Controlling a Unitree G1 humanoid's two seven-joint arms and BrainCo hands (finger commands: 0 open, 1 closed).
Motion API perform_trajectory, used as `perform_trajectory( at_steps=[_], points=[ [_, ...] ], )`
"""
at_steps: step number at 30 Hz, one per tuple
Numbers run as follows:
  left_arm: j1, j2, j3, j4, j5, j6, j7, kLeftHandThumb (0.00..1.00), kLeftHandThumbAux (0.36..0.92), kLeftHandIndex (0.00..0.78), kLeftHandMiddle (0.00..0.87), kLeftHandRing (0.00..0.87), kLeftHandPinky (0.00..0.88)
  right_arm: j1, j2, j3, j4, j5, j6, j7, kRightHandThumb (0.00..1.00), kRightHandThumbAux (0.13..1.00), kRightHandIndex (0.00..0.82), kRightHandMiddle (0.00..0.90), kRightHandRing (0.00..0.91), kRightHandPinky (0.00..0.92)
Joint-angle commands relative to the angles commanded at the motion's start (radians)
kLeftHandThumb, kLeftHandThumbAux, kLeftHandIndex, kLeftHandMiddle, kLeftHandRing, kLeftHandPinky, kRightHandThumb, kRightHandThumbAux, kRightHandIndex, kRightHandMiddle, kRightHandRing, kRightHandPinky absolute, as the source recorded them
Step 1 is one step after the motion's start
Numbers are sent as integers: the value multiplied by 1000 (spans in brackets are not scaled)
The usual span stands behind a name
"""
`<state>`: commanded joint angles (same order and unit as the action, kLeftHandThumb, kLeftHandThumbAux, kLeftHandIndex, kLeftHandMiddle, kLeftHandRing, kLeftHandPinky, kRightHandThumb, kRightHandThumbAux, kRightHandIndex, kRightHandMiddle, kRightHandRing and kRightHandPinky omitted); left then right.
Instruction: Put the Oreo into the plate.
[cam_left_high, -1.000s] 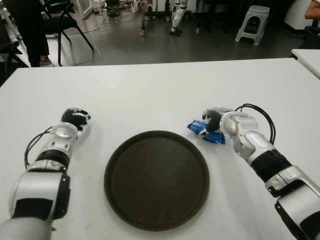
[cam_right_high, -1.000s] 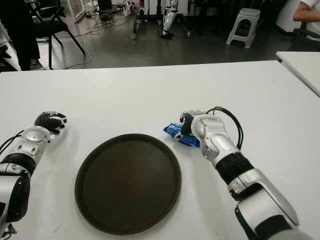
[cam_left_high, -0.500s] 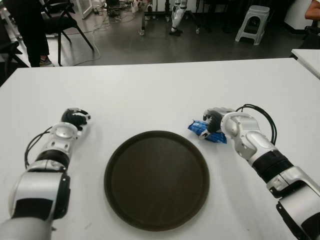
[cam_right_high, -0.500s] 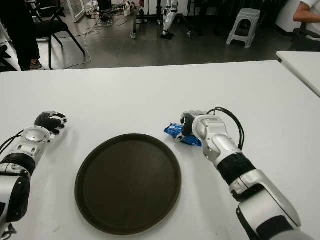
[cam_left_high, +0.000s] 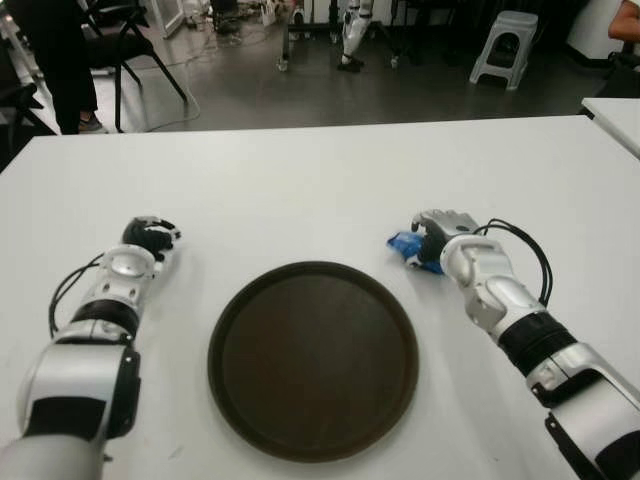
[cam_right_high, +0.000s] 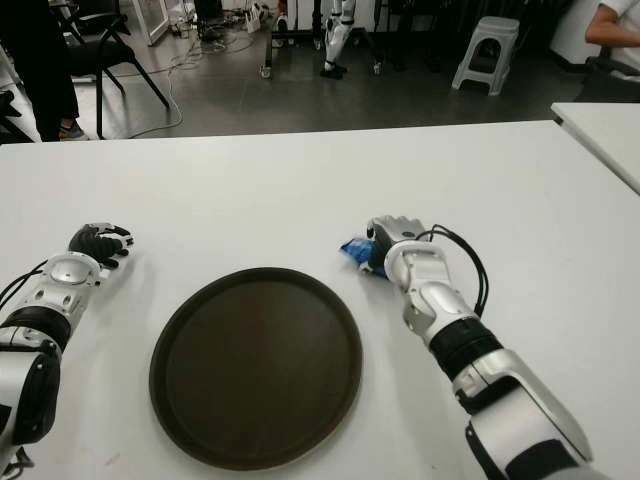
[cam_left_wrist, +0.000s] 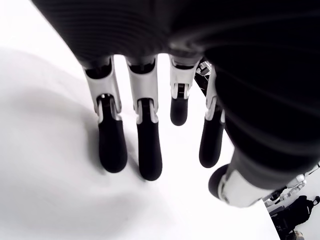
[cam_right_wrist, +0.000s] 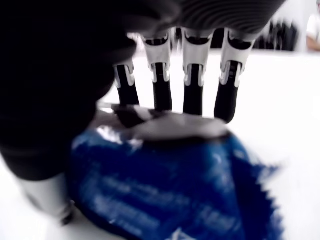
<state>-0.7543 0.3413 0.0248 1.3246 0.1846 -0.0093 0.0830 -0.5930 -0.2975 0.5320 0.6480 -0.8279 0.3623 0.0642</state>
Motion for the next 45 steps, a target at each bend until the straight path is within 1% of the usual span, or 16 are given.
perform_trajectory(
  at_steps=[2,7,12,17,22,34,41,45],
  points=[
    [0,1,0,0,0,1,-1,670,727,397,136,166,171,-1,4,1,6,3,4,-12,686,720,433,705,712,722],
    [1,3,-2,2,2,0,-7,668,728,397,127,156,161,-1,26,-23,22,31,15,-54,702,716,437,746,750,757],
    [1,4,-8,2,8,-1,-3,667,728,397,129,148,144,-4,40,-41,37,48,16,-70,707,715,438,748,752,759],
    [0,5,-17,2,17,0,-2,666,728,397,131,146,136,-8,46,-50,48,60,11,-70,708,715,439,755,759,764],
    [1,5,-12,0,12,-6,-5,672,727,397,125,146,157,-15,47,-48,62,69,3,-67,709,715,439,765,754,764],
    [2,2,-3,2,6,-7,-6,673,727,398,115,130,143,-13,49,-60,72,87,-24,-90,710,714,439,769,766,769],
    [-1,2,-9,1,12,-1,-2,670,727,397,113,147,187,-14,48,-61,79,86,-36,-99,710,713,440,776,780,785],
    [-2,1,-12,2,13,2,-3,668,728,397,117,154,194,-18,48,-65,86,91,-39,-91,710,713,440,772,775,780]
  ],
)
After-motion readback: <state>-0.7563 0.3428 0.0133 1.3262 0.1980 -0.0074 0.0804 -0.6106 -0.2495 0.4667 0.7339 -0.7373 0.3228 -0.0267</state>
